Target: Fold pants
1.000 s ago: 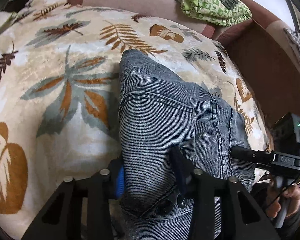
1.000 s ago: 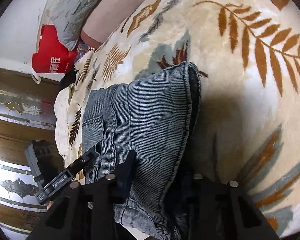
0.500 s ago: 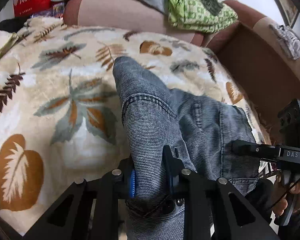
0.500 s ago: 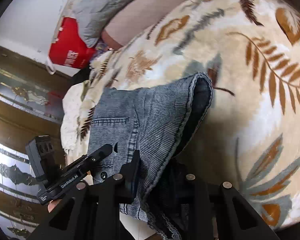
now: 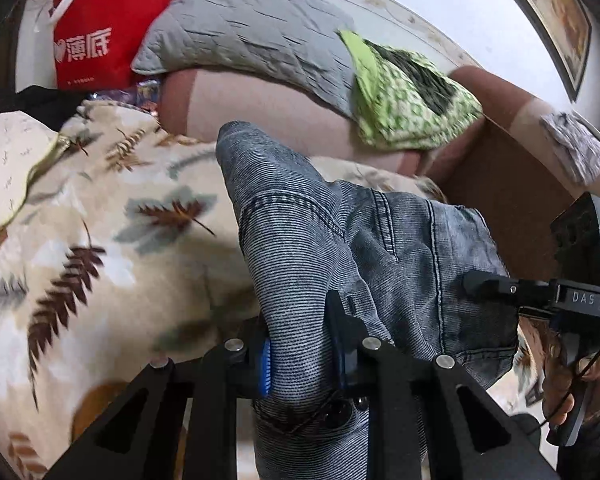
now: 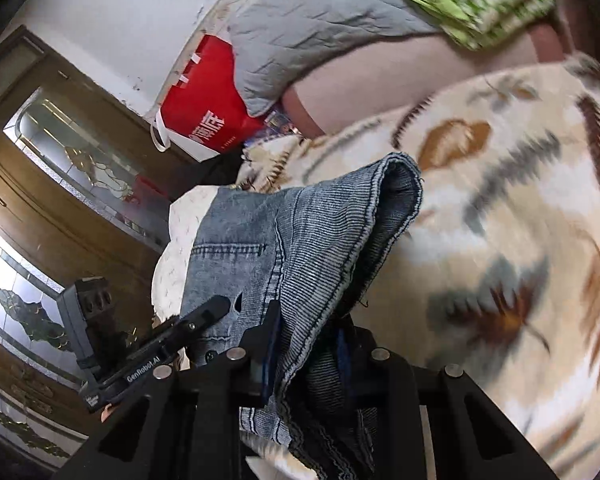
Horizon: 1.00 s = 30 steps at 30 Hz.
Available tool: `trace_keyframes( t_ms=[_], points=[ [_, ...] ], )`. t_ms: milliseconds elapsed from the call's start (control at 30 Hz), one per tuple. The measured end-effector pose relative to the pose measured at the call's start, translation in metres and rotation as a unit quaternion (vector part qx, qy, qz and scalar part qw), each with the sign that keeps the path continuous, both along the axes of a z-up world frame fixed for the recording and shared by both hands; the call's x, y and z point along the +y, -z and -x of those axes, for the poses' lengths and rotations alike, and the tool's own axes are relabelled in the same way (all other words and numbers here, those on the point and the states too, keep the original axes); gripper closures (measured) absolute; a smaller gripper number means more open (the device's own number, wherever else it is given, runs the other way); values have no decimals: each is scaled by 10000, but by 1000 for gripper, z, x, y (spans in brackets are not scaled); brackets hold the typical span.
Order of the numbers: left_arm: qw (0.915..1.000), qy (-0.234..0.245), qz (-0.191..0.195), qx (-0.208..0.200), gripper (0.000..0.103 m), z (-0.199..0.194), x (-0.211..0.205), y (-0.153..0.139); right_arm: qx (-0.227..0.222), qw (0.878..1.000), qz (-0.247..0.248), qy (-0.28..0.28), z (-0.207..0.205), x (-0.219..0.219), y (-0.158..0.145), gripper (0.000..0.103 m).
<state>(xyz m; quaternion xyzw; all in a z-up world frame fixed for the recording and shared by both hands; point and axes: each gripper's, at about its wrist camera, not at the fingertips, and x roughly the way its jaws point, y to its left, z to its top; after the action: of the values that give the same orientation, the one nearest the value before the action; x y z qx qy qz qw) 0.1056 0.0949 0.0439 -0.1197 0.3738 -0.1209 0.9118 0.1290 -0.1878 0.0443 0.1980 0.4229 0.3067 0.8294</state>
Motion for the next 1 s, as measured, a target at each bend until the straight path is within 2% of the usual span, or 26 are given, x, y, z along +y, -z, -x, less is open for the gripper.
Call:
trace_keyframes(
  t_ms=[100, 233, 367, 400, 467, 533, 600, 667, 767, 833, 867, 900, 967, 1000],
  points=[
    [9999, -105, -76, 82, 79, -20, 10, 10, 10, 9999, 96, -67, -24, 15, 4, 76],
    [9991, -178, -114, 373, 79, -44, 19, 40, 239, 9996, 133, -55, -52, 27, 31, 76],
    [9970, -389, -164, 652, 78, -62, 23, 74, 472, 9989, 79, 1, -76, 32, 69, 76],
    [9963, -419, -206, 729, 78, -64, 22, 81, 682, 9976, 133, -16, -83, 34, 87, 76],
    [9941, -584, -403, 817, 61, -67, 23, 93, 924, 9940, 580, 59, -87, 37, 110, 69],
    [9929, -720, -309, 894, 53, -59, 31, 94, 879, 9922, 862, 186, -84, 33, 116, 62],
    [9922, -874, -241, 855, 45, -44, 35, 84, 828, 9908, 1027, 297, -76, 27, 108, 41],
    [9922, -1018, -355, 633, 35, -22, 35, 71, 458, 9892, 1340, 369, -60, 26, 90, 40],
    [9920, -1051, -612, 333, 29, 6, 26, 63, 19, 9883, 1494, 320, -34, 34, 71, 38],
    [9889, -981, -1043, 398, 29, 8, 14, 71, -207, 9857, 1662, 167, -18, 45, 69, 30],
    [9858, -874, -1325, 548, 29, 6, 7, 81, -287, 9806, 1936, 81, -13, 53, 75, 25],
    [9832, -844, -1483, 655, 29, 4, 4, 89, -284, 9727, 2304, 54, -13, 60, 86, 24],
    [9819, -885, -1560, 606, 29, 3, 2, 96, 34, 9549, 2968, 42, -18, 67, 119, 24],
    [9815, -910, -1571, 607, 29, 5, 3, 92, 132, 9565, 2914, 66, -18, 63, 125, 24]
  ],
)
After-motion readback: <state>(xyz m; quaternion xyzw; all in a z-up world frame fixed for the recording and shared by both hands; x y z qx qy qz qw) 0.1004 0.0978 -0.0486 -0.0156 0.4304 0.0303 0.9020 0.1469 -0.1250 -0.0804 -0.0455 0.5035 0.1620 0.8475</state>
